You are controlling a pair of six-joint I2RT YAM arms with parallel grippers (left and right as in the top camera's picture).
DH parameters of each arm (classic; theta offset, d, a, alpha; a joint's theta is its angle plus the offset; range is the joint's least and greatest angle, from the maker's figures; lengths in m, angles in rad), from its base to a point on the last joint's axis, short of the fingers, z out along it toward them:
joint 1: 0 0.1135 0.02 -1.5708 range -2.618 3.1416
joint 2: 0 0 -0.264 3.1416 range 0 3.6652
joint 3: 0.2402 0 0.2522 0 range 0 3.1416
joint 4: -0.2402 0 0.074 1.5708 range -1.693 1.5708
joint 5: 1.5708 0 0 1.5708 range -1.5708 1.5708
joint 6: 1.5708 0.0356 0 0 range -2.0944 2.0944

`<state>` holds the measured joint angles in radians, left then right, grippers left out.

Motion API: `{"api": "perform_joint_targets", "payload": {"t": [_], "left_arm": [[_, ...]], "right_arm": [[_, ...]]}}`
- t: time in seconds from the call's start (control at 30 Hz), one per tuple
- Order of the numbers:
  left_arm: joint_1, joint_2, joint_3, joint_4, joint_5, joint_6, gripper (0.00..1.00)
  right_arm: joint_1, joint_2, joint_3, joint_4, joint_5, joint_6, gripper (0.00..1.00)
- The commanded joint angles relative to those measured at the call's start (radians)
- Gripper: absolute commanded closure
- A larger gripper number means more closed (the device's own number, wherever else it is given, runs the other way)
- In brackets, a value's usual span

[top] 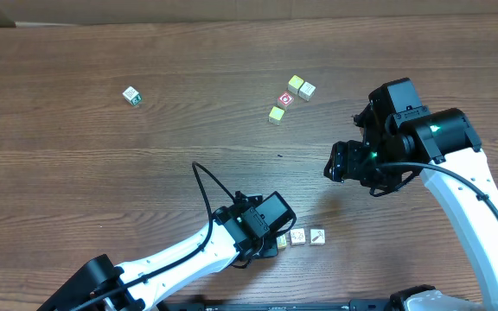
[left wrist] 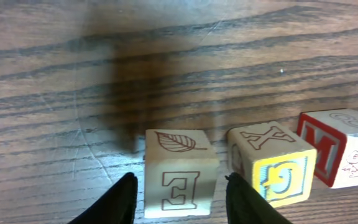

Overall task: Flip 4 blocks
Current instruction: 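Carry the leaf 'E' block to the row's left end and lower it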

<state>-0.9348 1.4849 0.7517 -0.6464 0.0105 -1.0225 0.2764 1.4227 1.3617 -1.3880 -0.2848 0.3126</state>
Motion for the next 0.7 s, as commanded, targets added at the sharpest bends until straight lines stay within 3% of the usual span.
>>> {"api": "perform_joint_targets", "payload": {"t": [0.0,0.67], "left_arm": [[0.0,-0.017,-0.01,0.016,-0.019,-0.002,0.64],[0.0,-0.053,0.003,0.029,-0.039,0.005,0.71]], "right_arm": [[0.003,-0.009,0.021,0.002,-0.005,-0.007,0.21],[0.003,-0.009,0.021,0.002,-0.005,-0.007,0.2]]}}
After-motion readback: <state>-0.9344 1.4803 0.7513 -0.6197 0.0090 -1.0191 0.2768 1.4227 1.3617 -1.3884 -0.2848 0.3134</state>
